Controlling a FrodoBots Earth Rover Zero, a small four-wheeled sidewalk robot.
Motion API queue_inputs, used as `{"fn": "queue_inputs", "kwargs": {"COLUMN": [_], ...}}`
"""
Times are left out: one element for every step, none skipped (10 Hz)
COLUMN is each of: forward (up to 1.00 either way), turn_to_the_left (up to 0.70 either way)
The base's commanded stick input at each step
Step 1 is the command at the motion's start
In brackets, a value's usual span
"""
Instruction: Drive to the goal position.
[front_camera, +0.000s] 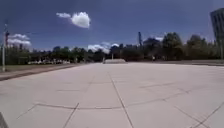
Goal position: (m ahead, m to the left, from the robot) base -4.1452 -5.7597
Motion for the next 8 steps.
{"fn": "queue_inputs", "kwargs": {"forward": [0.50, 0.50, 0.50, 0.50, 0.50, 0.50, 0.50, 0.50], "turn_to_the_left": [0.00, 0.00, 0.00, 0.00, 0.00, 0.00, 0.00, 0.00]}}
